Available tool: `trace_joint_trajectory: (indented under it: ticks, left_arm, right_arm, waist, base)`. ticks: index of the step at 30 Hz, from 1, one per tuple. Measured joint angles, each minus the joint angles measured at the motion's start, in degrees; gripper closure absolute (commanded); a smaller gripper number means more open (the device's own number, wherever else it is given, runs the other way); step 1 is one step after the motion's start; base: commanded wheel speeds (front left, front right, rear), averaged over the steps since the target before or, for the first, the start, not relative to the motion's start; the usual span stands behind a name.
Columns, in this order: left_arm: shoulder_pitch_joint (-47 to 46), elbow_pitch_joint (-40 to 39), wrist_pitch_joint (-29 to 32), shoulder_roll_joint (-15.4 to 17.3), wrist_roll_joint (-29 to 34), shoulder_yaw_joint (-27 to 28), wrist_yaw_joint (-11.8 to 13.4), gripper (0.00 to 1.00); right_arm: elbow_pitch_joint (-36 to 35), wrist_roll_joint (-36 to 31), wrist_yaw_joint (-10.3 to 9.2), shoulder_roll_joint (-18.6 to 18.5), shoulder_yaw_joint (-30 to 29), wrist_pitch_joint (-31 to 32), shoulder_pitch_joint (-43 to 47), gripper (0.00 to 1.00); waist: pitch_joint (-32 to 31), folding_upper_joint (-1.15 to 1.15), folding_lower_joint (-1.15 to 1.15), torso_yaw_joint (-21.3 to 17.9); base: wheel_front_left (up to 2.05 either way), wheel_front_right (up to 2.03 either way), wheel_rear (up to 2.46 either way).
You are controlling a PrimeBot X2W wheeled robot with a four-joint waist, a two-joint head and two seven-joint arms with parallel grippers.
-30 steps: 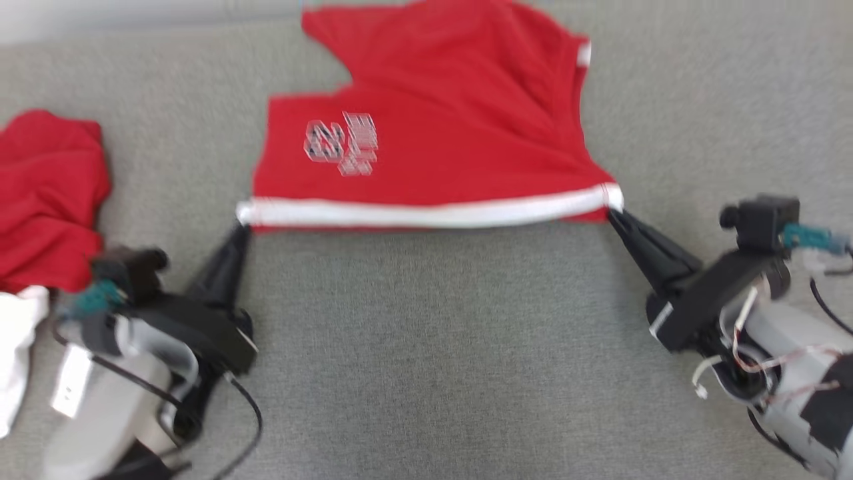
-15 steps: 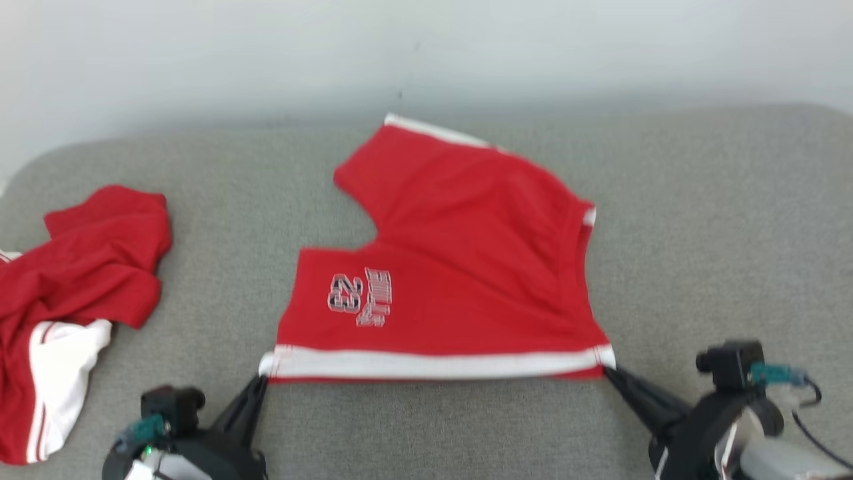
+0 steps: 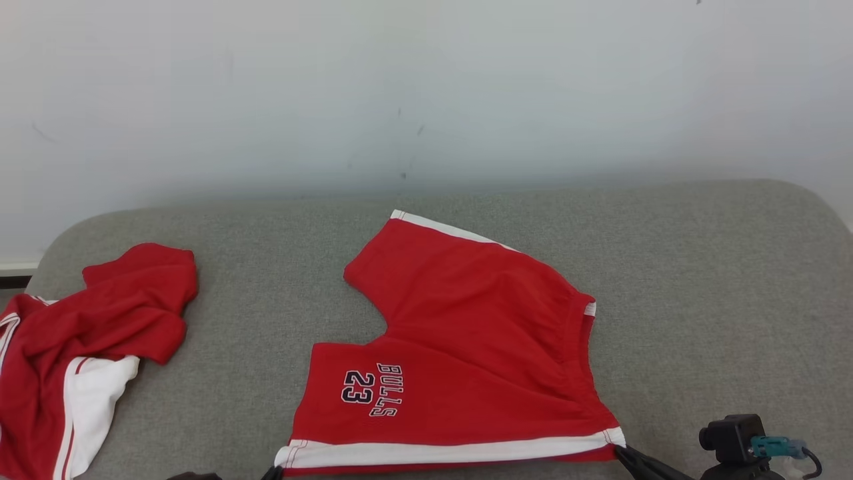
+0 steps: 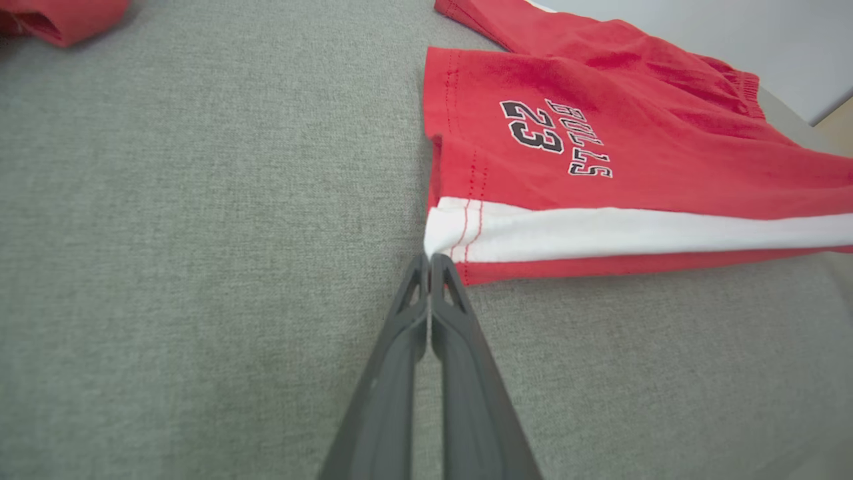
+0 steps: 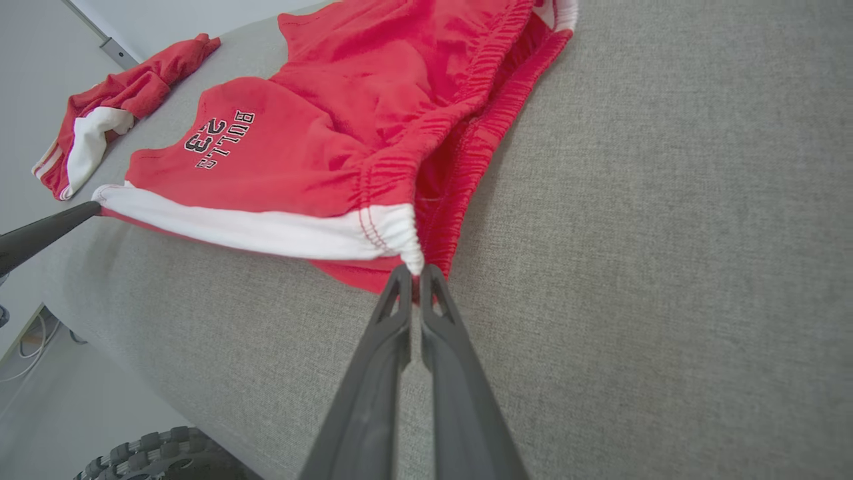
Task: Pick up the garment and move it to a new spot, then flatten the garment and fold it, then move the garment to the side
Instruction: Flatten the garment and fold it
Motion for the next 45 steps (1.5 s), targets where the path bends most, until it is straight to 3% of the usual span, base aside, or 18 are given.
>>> trace_joint_trajectory:
  ticks: [24, 25, 26, 27, 28, 36, 45]
  left_arm:
    - [0.55, -1.31, 4.10, -0.24, -0.10, -1.24, 1.65, 1.00]
    - [0.55, -1.31, 4.11, -0.24, -0.11, -1.21, 1.68, 1.00]
    - [0.55, -1.32, 4.16, -0.24, -0.11, -1.20, 1.68, 0.67]
    - [0.55, -1.32, 4.16, -0.25, -0.13, -1.14, 1.83, 0.48]
    - [0.55, -1.33, 4.16, -0.26, -0.22, -1.08, 2.16, 0.00]
    - [0.71, -2.19, 4.58, 0.92, -0.21, -0.58, 3.42, 0.00]
    - [2.85, -6.24, 3.20, 2.89, -0.21, 1.32, 5.03, 0.00]
  right_arm:
    - [1.33, -1.30, -3.25, 0.91, 1.91, 0.59, 1.35, 1.00]
    - [1.35, -1.30, -3.48, 0.98, 1.90, 0.58, 1.35, 0.96]
    - [1.38, -1.30, -3.50, 1.04, 1.86, 0.58, 1.35, 0.56]
    - [1.38, -1.30, -3.57, 1.11, 1.80, 0.58, 1.35, 0.30]
    - [1.38, -1.32, -3.58, 1.13, 1.79, 0.57, 1.35, 0.00]
    - [0.19, -1.41, -3.91, -0.03, 0.63, 0.55, 1.35, 0.00]
    - [-6.44, 0.34, -2.46, -5.02, -1.60, 0.23, 4.47, 0.00]
  waist:
    - [0.66, 0.01, 0.01, 1.10]
    - [0.68, 0.01, 0.02, 1.18]
    - [0.69, 0.01, 0.01, 1.26]
    - [0.70, 0.01, 0.01, 1.34]
    - [0.71, 0.01, 0.01, 1.42]
    - [0.66, 0.01, 0.01, 2.02]
    - [0.27, 0.01, 0.01, 2.16]
  base:
    - [0.00, 0.00, 0.00]
    - [0.00, 0.00, 0.00]
    - [0.00, 0.00, 0.00]
    - [0.00, 0.00, 0.00]
    - [0.00, 0.00, 0.00]
    - [0.00, 0.00, 0.00]
    - [0.00, 0.00, 0.00]
